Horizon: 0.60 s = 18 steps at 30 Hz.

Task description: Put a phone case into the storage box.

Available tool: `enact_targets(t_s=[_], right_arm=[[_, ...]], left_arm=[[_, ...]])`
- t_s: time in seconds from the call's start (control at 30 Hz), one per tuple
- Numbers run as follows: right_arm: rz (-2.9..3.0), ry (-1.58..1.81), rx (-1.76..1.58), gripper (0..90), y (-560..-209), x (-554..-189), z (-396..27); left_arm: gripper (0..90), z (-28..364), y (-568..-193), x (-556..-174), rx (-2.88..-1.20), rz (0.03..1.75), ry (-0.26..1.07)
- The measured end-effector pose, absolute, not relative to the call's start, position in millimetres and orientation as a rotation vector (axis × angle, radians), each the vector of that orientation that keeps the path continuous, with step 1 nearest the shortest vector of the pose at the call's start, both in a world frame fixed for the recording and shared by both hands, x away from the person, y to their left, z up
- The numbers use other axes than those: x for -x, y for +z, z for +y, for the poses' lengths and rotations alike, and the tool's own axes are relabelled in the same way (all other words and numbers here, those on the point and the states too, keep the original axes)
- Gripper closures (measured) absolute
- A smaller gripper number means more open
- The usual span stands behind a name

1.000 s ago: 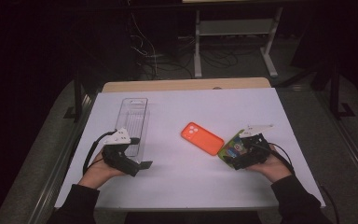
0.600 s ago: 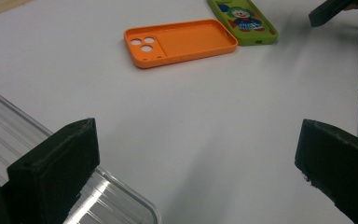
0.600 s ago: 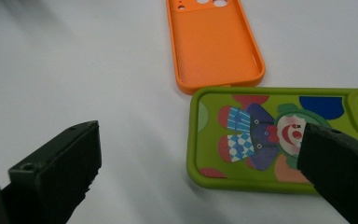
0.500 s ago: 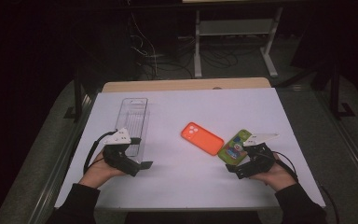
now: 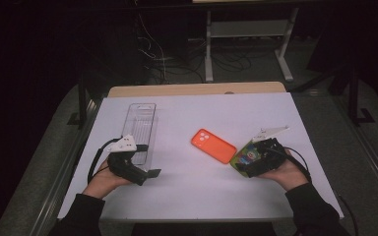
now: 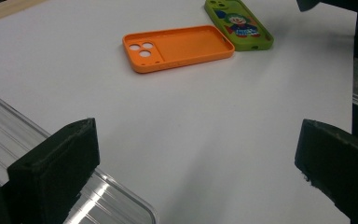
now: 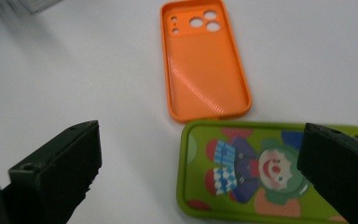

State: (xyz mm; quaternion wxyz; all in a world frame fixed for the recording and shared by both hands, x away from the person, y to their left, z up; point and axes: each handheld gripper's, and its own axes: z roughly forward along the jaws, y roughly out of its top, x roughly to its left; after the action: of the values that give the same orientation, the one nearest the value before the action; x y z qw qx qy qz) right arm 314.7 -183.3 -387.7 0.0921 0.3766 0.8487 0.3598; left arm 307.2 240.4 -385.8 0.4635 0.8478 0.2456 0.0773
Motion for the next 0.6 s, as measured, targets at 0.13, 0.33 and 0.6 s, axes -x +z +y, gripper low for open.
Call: enact_targets(t_s=[0.13, 0.33, 0.6], right_arm=[[2.509, 1.079, -1.098, 0.0, -379.3, -325.2, -177.5], [2.508, 1.096, -1.09, 0.0, -370.1, -346.3, -164.9], [2.539, 1.066, -1.085, 0.0, -370.9, -370.2, -148.1]], left_arm=[[0.0, 239.3, -385.7, -307.5, -2.087, 0.593, 0.192], [0.0, 239.1, -386.0, -308.1, -2.084, 0.597, 0.187], [0.0, 239.9, -385.8, -308.7, -2.073, 0.601, 0.182]])
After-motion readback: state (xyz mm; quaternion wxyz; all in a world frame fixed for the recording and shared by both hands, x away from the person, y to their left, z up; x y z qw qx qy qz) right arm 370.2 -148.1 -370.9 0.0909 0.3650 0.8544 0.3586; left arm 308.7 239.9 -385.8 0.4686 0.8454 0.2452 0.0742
